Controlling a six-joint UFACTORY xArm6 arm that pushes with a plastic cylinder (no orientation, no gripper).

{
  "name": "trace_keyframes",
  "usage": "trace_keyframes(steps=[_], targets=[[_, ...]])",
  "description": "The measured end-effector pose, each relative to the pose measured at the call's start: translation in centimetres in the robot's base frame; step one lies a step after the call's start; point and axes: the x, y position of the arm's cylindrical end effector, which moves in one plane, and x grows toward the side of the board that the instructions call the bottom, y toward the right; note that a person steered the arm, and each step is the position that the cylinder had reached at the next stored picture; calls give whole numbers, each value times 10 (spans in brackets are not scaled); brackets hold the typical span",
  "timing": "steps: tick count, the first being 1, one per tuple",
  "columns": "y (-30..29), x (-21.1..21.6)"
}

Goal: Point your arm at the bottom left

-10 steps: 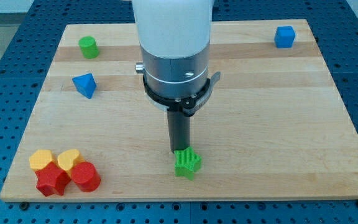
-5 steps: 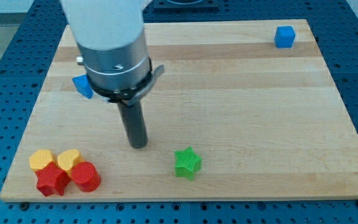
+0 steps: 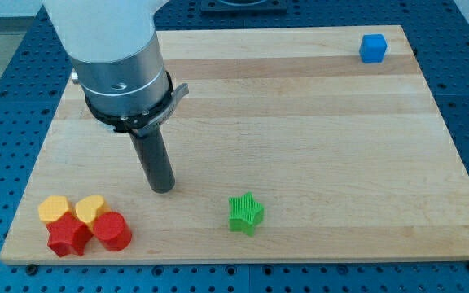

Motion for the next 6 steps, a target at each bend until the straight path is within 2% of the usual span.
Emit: trace_keyframes(steps=[5,6], targets=[[-189,-6],[-190,-6]])
